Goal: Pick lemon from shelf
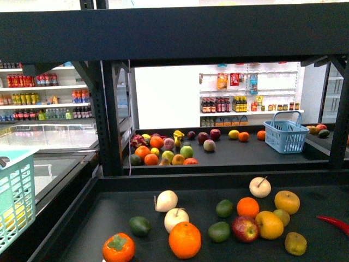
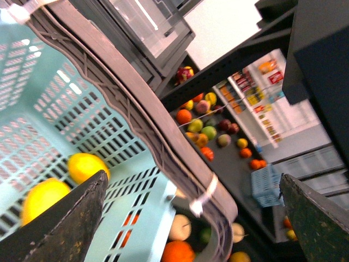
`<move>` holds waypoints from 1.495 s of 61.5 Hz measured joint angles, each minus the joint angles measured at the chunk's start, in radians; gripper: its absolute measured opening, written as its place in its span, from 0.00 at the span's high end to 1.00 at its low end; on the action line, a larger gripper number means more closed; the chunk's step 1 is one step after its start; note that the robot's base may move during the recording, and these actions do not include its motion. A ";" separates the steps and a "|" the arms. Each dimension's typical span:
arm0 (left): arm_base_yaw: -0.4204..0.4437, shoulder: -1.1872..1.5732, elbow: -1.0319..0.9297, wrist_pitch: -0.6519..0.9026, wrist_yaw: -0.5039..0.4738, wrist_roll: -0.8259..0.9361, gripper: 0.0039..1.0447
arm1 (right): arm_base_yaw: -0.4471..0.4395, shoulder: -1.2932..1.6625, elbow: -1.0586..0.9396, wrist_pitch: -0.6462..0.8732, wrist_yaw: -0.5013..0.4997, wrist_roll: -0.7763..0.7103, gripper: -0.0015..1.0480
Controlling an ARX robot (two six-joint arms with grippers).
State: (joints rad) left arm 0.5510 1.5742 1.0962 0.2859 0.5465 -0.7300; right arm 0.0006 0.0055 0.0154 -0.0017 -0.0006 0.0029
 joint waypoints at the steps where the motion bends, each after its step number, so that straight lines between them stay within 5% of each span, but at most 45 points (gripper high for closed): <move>1: 0.000 -0.032 -0.011 -0.032 -0.008 0.043 0.07 | 0.000 0.000 0.000 0.000 0.000 0.000 0.02; 9: -0.023 -0.274 -0.129 -0.103 -0.095 0.354 0.09 | 0.000 0.000 0.000 0.000 0.000 0.000 0.02; 13: -0.060 -0.437 -0.259 -0.010 -0.089 0.540 0.22 | 0.000 0.000 0.000 0.000 0.000 0.000 0.02; 19: -0.175 -0.713 -0.472 -0.081 -0.192 0.657 0.41 | 0.000 0.000 0.000 0.000 0.000 0.000 0.02; 25: -0.314 -0.951 -0.645 -0.146 -0.315 0.698 0.60 | 0.000 0.000 0.000 0.000 0.000 0.000 0.02; 38: -0.407 -1.102 -0.812 -0.106 -0.410 0.714 0.98 | 0.000 0.000 0.000 0.000 -0.002 0.000 0.02; 50: -0.543 -1.199 -0.920 -0.090 -0.536 0.719 0.98 | 0.000 0.000 0.000 0.000 -0.003 0.000 0.02; 86: -0.549 -1.381 -1.046 -0.138 -0.546 0.719 0.98 | 0.000 -0.001 0.000 0.000 -0.002 0.000 0.02; 92: -0.549 -1.515 -1.060 -0.278 -0.546 0.719 0.98 | 0.000 -0.001 0.000 0.000 -0.002 0.000 0.02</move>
State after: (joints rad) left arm 0.0025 0.0593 0.0364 0.0082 0.0002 -0.0105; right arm 0.0006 0.0048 0.0154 -0.0017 -0.0025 0.0029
